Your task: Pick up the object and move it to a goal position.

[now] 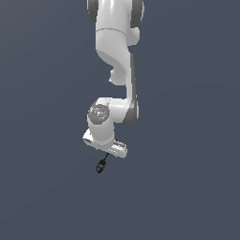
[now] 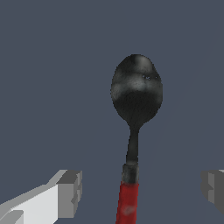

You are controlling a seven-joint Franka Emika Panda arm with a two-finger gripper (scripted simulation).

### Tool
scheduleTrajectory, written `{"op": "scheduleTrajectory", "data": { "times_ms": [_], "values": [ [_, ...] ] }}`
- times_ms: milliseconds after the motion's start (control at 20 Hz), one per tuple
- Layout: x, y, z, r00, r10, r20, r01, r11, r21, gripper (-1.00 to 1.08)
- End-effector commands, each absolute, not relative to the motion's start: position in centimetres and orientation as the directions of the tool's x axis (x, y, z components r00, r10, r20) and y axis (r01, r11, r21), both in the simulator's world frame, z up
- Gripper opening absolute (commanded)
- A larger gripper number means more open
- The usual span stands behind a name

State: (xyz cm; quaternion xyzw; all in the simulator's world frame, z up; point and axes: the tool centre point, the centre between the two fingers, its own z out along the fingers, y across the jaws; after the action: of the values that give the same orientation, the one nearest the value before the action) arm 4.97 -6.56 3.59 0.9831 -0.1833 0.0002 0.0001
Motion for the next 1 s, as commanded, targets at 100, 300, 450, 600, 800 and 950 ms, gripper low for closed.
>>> {"op": "scheduleTrajectory", "data": {
  "times_ms": [100, 300, 450, 600, 800, 950],
  "values": [
    [4.9, -6.6, 1.5, 0.932, -0.362, 0.0, -0.362, -0.932, 0.0, 1.0],
    [5.0, -6.6, 1.0, 0.932, -0.362, 0.0, -0.362, -0.932, 0.0, 1.0],
    [5.0, -6.6, 1.0, 0.932, -0.362, 0.0, -0.362, -0.932, 0.0, -1.0],
    [5.0, -6.6, 1.0, 0.932, -0.362, 0.0, -0.362, -0.932, 0.0, -1.0],
    [5.0, -6.6, 1.0, 0.932, -0.362, 0.0, -0.362, -0.932, 0.0, -1.0],
    [5.1, -6.4, 1.2, 0.933, -0.361, 0.002, -0.361, -0.933, -0.002, -1.0]
  ]
}}
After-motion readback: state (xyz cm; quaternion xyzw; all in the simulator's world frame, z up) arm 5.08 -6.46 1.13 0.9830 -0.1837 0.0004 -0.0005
